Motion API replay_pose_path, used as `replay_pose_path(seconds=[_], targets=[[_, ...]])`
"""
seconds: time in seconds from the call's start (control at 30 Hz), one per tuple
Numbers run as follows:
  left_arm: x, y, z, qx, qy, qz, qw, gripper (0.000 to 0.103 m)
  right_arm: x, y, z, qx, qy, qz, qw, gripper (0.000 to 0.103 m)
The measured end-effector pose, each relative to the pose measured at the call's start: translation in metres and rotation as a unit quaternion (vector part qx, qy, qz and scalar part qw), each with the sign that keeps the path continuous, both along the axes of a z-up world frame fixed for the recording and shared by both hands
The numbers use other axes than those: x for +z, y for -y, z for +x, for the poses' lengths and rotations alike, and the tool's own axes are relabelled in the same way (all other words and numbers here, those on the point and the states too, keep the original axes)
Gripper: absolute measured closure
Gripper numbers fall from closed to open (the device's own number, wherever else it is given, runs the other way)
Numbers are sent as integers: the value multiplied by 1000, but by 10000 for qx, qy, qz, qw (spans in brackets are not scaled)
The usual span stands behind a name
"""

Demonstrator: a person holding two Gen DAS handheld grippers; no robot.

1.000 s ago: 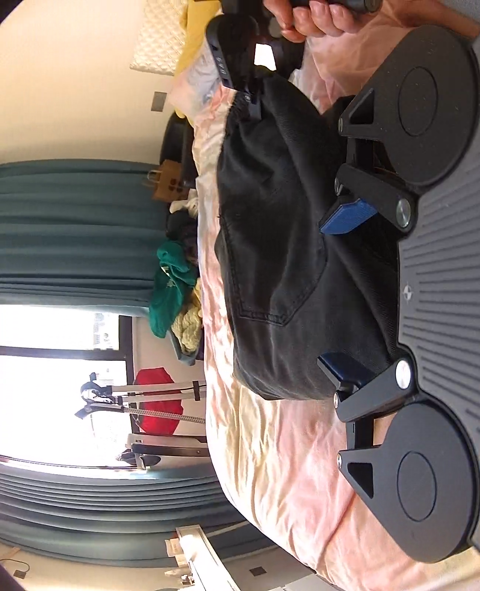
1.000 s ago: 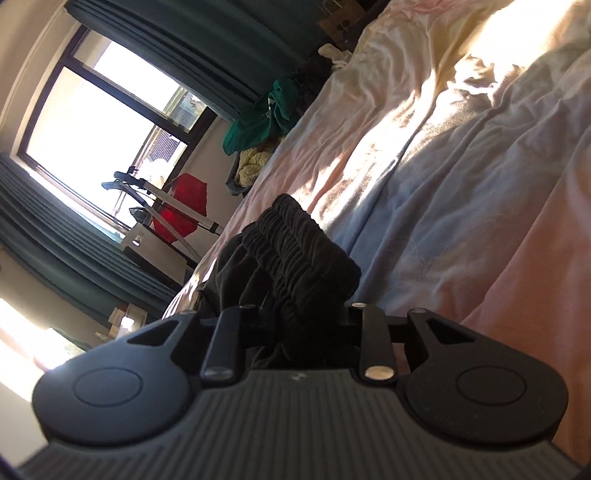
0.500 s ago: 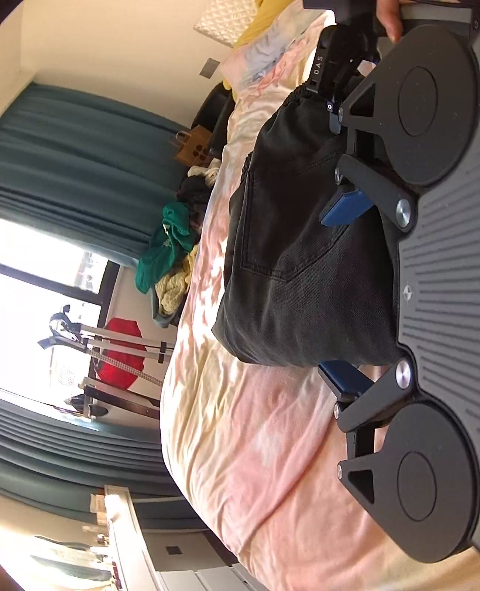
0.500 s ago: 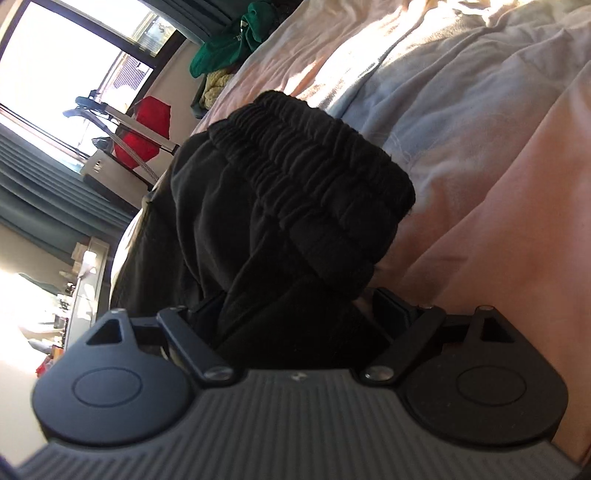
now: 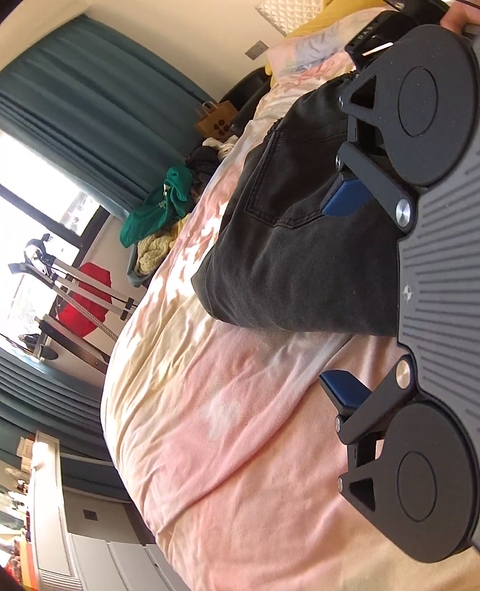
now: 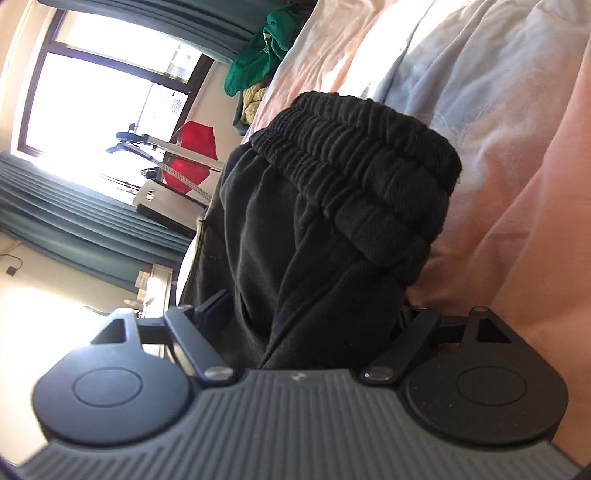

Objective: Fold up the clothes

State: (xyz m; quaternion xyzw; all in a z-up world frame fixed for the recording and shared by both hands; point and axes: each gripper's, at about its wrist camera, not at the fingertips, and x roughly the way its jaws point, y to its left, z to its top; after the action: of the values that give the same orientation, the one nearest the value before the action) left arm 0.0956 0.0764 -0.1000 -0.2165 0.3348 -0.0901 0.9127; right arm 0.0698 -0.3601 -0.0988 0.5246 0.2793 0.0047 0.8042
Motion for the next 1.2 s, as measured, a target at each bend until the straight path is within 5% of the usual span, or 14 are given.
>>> replay_pose_path(seconds=[0.2,0.47,0.63,0.97,1.2], targets=[[-19,-5,43,-223,-461,-378,9980,5,5,-3,-5,9,-227,-519,9984,57],[-43,-1,71,-767,-883,-649,9910,6,9,-8,-3,26,-270,-743,9969,60],[-45,4,75,-962,-957,-756,9879,27,9,-11,2,-36,-292,-721,9970,60],[-32,22,57,-941,-397,-152,9947,59,21,-19,3,19,-71,-1041,9945,67],[-6,22,41,-673,-95,-434,9967,77,46,-23,5,52,448,-1038,9936,76]])
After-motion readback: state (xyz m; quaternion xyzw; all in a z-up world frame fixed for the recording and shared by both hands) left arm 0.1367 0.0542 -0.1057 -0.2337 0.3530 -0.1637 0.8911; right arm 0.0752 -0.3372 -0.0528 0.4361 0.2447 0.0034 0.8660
